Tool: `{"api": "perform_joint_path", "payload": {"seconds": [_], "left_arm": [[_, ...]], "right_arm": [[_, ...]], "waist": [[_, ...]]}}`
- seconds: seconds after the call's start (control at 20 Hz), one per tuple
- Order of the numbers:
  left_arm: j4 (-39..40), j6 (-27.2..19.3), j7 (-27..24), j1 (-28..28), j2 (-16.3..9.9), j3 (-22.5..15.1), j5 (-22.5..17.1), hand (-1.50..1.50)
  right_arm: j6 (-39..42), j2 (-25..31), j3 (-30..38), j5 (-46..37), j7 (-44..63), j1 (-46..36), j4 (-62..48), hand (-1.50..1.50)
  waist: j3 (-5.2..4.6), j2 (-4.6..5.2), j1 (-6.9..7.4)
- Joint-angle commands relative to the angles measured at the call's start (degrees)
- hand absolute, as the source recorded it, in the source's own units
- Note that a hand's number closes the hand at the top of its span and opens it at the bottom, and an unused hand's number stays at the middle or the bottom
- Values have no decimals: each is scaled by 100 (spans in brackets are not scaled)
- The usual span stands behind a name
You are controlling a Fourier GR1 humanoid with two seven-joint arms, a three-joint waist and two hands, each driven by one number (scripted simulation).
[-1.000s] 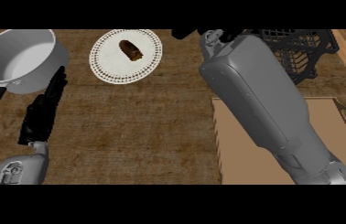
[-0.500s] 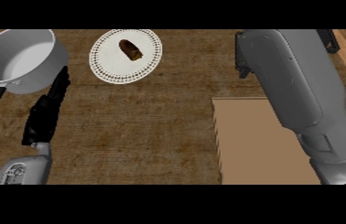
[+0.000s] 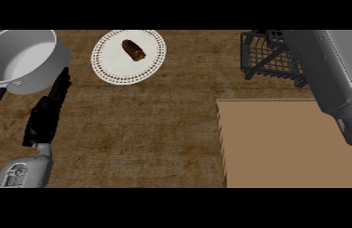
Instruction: Pick the cupcake from the tray and place it in the tiered basket
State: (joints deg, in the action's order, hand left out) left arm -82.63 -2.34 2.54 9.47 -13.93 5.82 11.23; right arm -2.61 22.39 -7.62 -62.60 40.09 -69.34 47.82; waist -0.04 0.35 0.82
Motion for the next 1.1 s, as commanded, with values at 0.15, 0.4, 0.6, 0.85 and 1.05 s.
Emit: {"api": "perform_joint_path", "payload": {"seconds": [0.15, 0.4, 0.6, 0.85, 1.05], "left_arm": [[129, 8, -318, -232, 98, -9, 35, 0], [-307, -6, 244, -69, 121, -59, 64, 0], [230, -143, -49, 169, 257, -69, 162, 0], [198, 81, -184, -14, 13, 92, 48, 0], [-41, 126, -64, 8, 0, 86, 17, 0]], "right_arm": [[33, 399, 291, 0, -749, 121, -452, 150], [-264, 371, 563, 205, -1513, 253, -1011, 150], [-177, 451, 977, 555, -2000, -128, -1586, 150], [-69, 288, 1496, 1081, -1813, 326, -1755, 150], [-235, 332, 1717, 1188, -1899, 377, -2183, -150]], "waist": [[1, -25, -44], [5, -21, -1], [3, 15, 23], [4, -1, -8], [6, 17, 64]]}}
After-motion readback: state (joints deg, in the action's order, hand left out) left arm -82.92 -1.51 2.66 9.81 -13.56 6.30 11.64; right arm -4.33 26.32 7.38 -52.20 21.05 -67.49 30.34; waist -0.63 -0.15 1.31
